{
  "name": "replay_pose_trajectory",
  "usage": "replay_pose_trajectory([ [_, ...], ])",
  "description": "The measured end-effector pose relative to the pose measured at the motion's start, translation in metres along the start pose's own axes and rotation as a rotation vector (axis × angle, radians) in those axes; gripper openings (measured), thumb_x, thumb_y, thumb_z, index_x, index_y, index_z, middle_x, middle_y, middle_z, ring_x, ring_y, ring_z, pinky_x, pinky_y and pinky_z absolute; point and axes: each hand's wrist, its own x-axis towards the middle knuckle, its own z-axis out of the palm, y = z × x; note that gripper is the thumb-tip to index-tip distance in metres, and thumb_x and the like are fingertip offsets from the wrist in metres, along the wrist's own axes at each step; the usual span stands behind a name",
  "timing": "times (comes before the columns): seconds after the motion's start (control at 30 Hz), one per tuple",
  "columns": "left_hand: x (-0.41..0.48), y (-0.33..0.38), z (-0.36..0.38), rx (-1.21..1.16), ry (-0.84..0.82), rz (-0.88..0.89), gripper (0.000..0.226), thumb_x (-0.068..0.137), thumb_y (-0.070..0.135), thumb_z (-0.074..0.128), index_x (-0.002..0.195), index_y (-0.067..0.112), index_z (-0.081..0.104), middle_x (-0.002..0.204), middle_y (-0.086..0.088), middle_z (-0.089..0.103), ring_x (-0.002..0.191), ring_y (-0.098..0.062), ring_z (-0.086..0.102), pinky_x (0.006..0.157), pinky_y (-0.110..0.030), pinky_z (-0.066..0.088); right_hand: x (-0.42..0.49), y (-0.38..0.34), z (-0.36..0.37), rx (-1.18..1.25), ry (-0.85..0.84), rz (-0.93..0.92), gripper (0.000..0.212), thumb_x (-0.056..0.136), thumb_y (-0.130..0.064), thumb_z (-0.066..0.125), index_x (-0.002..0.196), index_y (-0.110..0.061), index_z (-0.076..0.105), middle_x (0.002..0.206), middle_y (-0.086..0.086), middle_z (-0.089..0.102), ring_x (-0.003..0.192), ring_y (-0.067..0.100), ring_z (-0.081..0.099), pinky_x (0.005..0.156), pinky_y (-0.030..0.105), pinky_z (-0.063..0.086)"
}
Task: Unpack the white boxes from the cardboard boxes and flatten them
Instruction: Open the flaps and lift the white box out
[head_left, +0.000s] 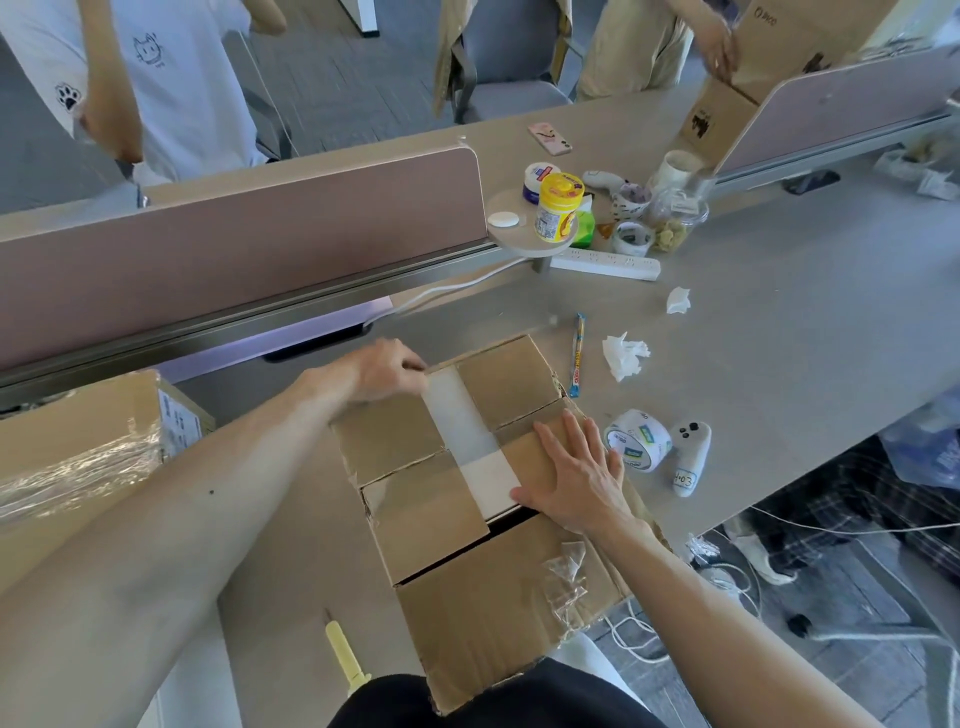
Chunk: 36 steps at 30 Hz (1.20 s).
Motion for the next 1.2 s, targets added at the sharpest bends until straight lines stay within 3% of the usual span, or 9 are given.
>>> replay_pose_trajectory([
  [0.13,-0.001,0.001,-0.018,-0.029,-0.028,0.057,0.052,0.056,0.047,0.056,0.096,0.022,0.078,0.077,0.009,0.072,0.066,-0.011,0.060,0.060,-0.034,0.047,0.000,-0.001,0.000,-0.006,-0.006,-0.004,0.099,0.071,-0.081,0.055,0.152,-0.046,0.007,0.164,-0.004,-0.009,0.149,0.024,-0.013,0.116,0.053,0.007],
  [0.27,0.000,0.004,-0.032,0.014,-0.005,0.074,0.011,0.074,0.023,0.063,0.077,0.021,0.074,0.063,0.007,0.058,0.056,-0.011,0.046,0.055,-0.029,0.034,0.001,0.000,0.000,-0.023,-0.001,-0.011,0.099,0.072,-0.082,0.053,0.152,-0.044,0.009,0.163,-0.004,-0.008,0.149,0.024,-0.013,0.116,0.052,0.007],
  [0.37,0.003,0.001,-0.048,0.090,0.140,0.128,0.022,0.075,0.020,0.068,0.057,0.029,0.059,0.057,0.006,0.051,0.054,-0.016,0.045,0.055,-0.030,0.036,0.001,0.000,0.001,-0.025,0.001,-0.008,0.099,0.071,-0.083,0.052,0.152,-0.045,0.008,0.163,-0.004,-0.009,0.148,0.023,-0.014,0.116,0.051,0.006],
  [0.47,0.008,-0.004,-0.052,0.283,0.311,0.088,0.010,0.086,0.035,0.068,0.087,0.025,0.065,0.081,-0.007,0.064,0.085,-0.033,0.064,0.073,-0.040,0.050,0.001,0.000,0.000,-0.026,-0.008,-0.006,0.100,0.071,-0.082,0.053,0.152,-0.046,0.007,0.163,-0.005,-0.010,0.148,0.023,-0.015,0.116,0.051,0.006],
  [0.57,0.018,-0.013,-0.034,0.385,0.415,-0.094,0.052,0.097,0.037,0.058,0.143,0.016,0.046,0.130,-0.017,0.060,0.117,-0.041,0.057,0.092,-0.047,0.047,0.000,-0.001,-0.001,-0.025,-0.027,0.001,0.099,0.072,-0.082,0.053,0.152,-0.046,0.005,0.163,-0.005,-0.012,0.149,0.023,-0.016,0.116,0.051,0.005],
  [0.7,0.027,-0.022,-0.003,0.481,0.455,-0.164,0.070,0.103,0.038,0.040,0.157,0.008,0.006,0.166,-0.010,0.010,0.153,-0.026,0.009,0.120,-0.053,0.013,0.000,-0.002,-0.003,-0.031,-0.045,0.000,0.099,0.073,-0.081,0.052,0.152,-0.046,0.004,0.163,-0.004,-0.013,0.149,0.024,-0.016,0.117,0.052,0.004],
  [0.8,0.028,-0.026,0.021,0.514,0.324,-0.215,0.070,0.104,0.049,0.024,0.158,0.011,0.002,0.167,-0.006,-0.005,0.153,-0.022,-0.006,0.120,-0.054,-0.005,-0.001,-0.005,-0.008,-0.037,-0.046,-0.006,0.097,0.073,-0.078,0.054,0.151,-0.044,0.007,0.163,-0.003,-0.010,0.148,0.024,-0.015,0.116,0.052,0.007],
  [1.0,0.006,-0.025,0.083,0.265,0.242,-0.290,0.092,0.090,0.077,0.018,0.159,0.018,-0.002,0.167,0.000,-0.004,0.153,-0.021,-0.004,0.121,-0.052,0.002,0.004,-0.013,-0.017,-0.094,-0.045,-0.026,0.093,0.070,-0.073,0.058,0.145,-0.039,0.014,0.158,0.003,0.001,0.144,0.031,-0.002,0.113,0.058,0.014],
  [1.2,-0.015,-0.006,0.103,0.277,0.190,-0.318,0.119,0.068,0.098,0.023,0.156,0.027,-0.014,0.162,-0.003,-0.029,0.149,-0.028,-0.025,0.118,-0.058,-0.011,0.026,-0.025,-0.010,-0.172,-0.001,-0.058,0.094,0.071,-0.076,0.056,0.144,-0.028,0.020,0.143,0.015,0.019,0.138,0.039,0.011,0.113,0.060,0.006],
])
